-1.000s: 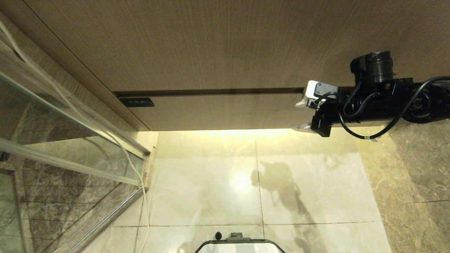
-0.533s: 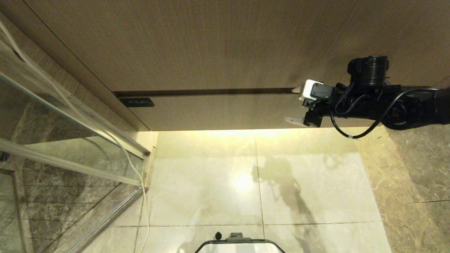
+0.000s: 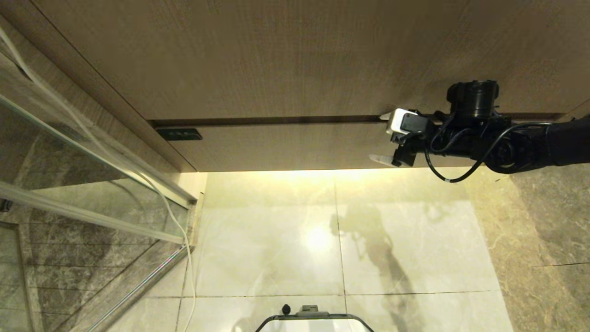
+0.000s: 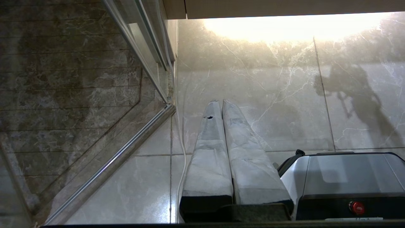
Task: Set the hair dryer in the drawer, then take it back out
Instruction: Pull open the drawer
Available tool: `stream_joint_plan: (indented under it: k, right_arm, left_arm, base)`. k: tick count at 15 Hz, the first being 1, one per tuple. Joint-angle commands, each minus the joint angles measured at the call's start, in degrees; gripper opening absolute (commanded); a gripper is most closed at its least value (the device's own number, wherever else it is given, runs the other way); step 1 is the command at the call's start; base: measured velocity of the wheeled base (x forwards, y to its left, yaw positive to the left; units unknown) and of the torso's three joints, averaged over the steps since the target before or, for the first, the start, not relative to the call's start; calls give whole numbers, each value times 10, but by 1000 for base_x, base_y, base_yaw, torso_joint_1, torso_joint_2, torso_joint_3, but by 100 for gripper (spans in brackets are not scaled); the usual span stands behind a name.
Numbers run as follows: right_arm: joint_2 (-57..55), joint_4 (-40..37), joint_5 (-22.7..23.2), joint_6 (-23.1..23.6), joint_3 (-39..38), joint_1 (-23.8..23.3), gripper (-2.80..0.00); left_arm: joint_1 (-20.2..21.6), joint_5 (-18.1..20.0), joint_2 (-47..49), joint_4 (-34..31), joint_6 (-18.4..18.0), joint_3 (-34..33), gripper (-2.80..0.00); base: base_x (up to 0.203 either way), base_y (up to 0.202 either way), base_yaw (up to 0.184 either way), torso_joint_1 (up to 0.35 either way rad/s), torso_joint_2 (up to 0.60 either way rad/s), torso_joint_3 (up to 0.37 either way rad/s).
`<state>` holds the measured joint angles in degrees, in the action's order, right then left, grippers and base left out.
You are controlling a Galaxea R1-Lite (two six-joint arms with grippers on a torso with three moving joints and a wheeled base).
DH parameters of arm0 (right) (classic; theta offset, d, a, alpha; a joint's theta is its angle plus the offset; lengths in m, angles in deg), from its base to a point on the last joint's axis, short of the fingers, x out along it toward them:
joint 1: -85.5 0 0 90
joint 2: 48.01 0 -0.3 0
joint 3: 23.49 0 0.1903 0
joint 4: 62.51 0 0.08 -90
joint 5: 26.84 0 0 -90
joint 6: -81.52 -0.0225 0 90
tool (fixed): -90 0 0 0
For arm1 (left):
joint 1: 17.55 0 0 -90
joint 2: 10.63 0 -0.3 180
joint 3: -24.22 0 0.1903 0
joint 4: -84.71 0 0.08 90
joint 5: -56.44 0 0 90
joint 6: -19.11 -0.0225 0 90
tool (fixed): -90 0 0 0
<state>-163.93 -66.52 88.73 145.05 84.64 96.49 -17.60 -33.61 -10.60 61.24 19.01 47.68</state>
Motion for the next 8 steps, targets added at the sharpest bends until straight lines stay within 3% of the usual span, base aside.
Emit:
stream_joint_plan:
  k: [1,8]
  right_arm:
    - [-15,11,0,4,4,-2,0]
    - [-55,27,-3,5,24,-12,0]
  left_arm:
    - [0,0,0,0,0,0,-280]
    - [0,0,0,0,0,0,-280]
  base:
    - [0,0,0,0,0,0]
    - [0,0,0,0,0,0]
